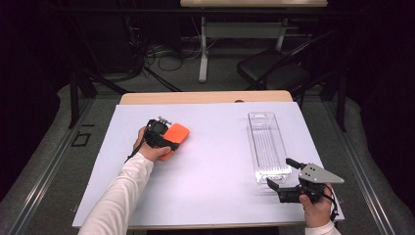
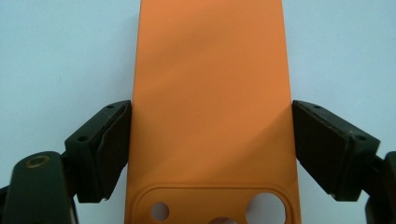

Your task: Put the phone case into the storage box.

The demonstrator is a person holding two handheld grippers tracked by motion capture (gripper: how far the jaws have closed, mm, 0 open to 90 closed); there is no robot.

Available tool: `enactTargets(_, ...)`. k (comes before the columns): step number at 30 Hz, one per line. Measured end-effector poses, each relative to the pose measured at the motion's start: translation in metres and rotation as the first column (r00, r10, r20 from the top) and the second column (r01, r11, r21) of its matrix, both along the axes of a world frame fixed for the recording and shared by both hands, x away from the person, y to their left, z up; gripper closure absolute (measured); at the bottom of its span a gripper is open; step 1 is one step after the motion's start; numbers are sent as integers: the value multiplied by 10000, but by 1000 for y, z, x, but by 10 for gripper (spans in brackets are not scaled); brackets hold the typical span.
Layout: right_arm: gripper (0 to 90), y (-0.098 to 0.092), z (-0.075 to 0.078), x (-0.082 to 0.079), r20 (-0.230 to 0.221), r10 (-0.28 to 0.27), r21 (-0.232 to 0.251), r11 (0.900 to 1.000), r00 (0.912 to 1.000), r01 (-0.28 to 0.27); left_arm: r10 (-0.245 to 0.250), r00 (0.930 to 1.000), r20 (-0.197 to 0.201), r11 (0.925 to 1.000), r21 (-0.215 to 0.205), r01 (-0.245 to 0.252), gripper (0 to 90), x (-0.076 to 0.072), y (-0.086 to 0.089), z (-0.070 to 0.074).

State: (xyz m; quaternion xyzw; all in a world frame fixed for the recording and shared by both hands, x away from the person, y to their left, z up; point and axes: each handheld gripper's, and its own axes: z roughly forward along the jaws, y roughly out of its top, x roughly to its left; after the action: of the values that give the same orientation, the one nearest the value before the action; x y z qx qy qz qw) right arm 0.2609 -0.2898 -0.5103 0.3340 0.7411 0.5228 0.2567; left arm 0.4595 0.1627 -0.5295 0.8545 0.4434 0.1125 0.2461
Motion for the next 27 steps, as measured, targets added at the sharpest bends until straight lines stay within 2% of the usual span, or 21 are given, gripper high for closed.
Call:
enactTargets(5, 41, 1, 0, 0, 28, 21, 13, 10000, 10000, -21, -235, 9997, 101, 9997, 47, 235, 163, -9, -3, 8)
enactTargets(18, 42, 1, 0, 0, 6, 49, -8, 10000, 10000, -49, -780, 9967, 235, 9967, -226, 785, 163, -38, -10, 33)
enactTargets(22, 43, 1, 0, 0, -18, 36, 0, 10000, 10000, -36, -1031, 9944, 231, 9940, -334, 1039, 163, -47, -12, 41)
enactTargets(27, 43, 1, 0, 0, -35, 37, -3, 10000, 10000, -37, -1376, 9902, 246, 9901, -239, 1382, 163, -58, -17, 51)
